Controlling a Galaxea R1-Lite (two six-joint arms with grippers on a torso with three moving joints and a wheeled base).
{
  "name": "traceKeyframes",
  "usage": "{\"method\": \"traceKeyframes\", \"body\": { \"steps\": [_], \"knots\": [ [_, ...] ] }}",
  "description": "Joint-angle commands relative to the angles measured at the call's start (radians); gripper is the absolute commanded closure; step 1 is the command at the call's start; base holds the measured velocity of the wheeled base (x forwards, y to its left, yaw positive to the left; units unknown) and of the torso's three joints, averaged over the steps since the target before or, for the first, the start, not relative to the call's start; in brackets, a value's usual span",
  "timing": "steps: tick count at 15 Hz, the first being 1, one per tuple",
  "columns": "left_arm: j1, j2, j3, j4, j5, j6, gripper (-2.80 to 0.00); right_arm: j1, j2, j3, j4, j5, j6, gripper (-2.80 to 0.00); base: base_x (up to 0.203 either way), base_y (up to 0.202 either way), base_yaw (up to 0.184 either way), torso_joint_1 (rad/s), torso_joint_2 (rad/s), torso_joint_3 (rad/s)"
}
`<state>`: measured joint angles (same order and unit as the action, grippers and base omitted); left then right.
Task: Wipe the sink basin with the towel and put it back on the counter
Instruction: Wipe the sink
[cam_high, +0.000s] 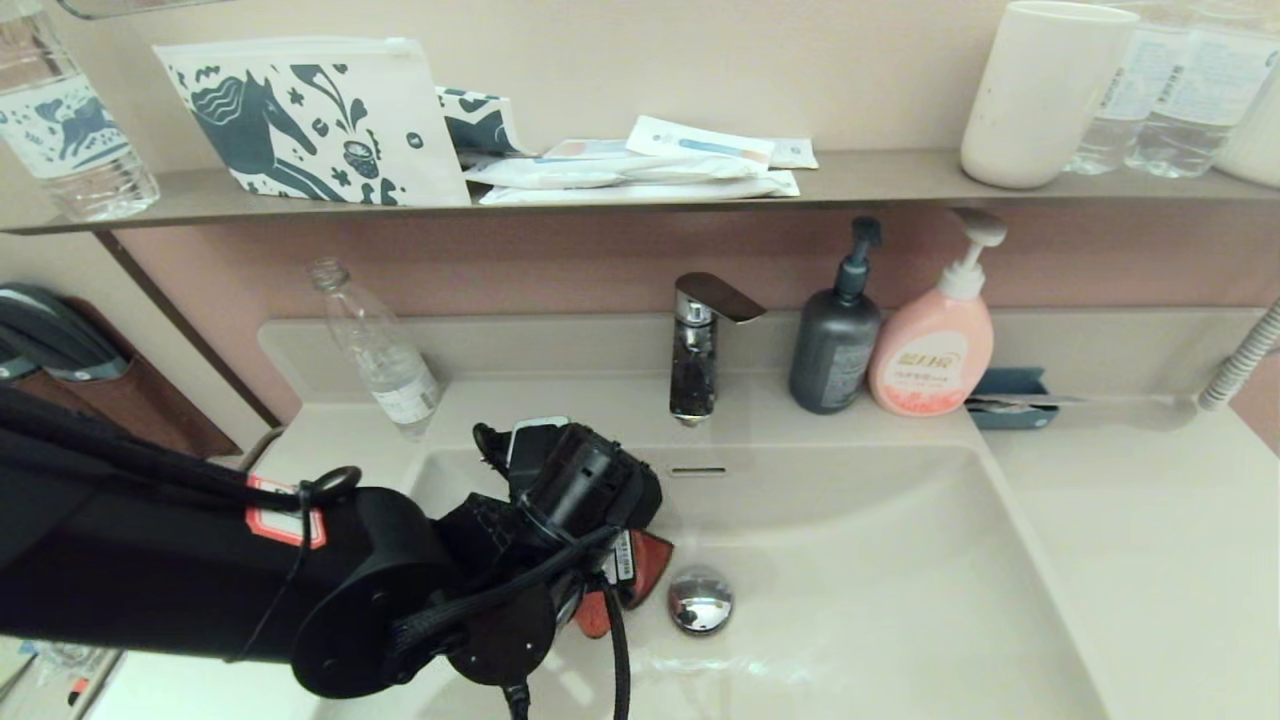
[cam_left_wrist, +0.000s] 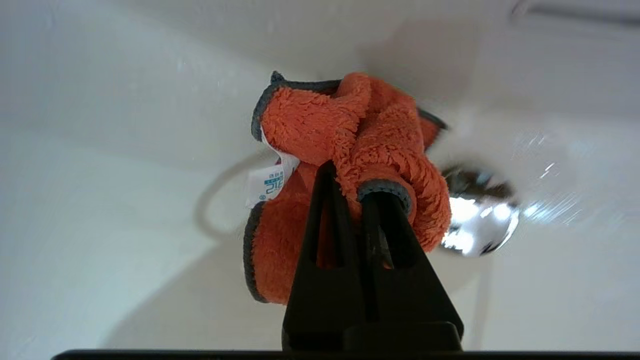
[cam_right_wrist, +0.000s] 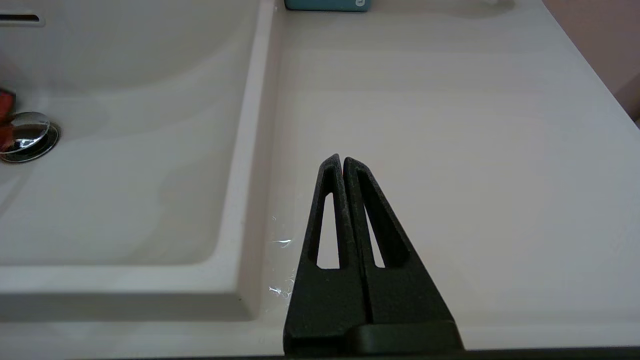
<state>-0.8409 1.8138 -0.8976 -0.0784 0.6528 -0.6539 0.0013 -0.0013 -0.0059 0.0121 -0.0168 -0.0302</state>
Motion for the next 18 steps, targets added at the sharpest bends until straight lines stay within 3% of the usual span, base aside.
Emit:
{"method": "traceKeyframes", "body": {
  "steps": [1, 6, 8, 15, 18],
  "knots": [
    [0.009, -0.02, 0.073, -0.127, 0.007, 0.012, 0.0, 0.0, 0.001, 0.0, 0.0, 0.0, 0.0, 0.0, 0.0, 0.0, 0.0, 0.0, 0.0, 0.0],
    [0.026, -0.008, 0.229, -0.54, 0.088, 0.103, 0.0, 0.0, 0.001, 0.0, 0.0, 0.0, 0.0, 0.0, 0.0, 0.0, 0.0, 0.0, 0.0, 0.0],
    [0.027, 0.024, 0.238, -0.607, 0.124, 0.106, 0.0, 0.0, 0.001, 0.0, 0.0, 0.0, 0.0, 0.0, 0.0, 0.0, 0.0, 0.0, 0.0, 0.0],
    [0.028, 0.165, 0.237, -0.777, 0.124, 0.108, 0.0, 0.0, 0.001, 0.0, 0.0, 0.0, 0.0, 0.0, 0.0, 0.0, 0.0, 0.0, 0.0, 0.0],
    [0.028, 0.25, 0.204, -0.922, 0.131, 0.182, 0.0, 0.0, 0.001, 0.0, 0.0, 0.0, 0.0, 0.0, 0.0, 0.0, 0.0, 0.0, 0.0, 0.0]
  ]
}}
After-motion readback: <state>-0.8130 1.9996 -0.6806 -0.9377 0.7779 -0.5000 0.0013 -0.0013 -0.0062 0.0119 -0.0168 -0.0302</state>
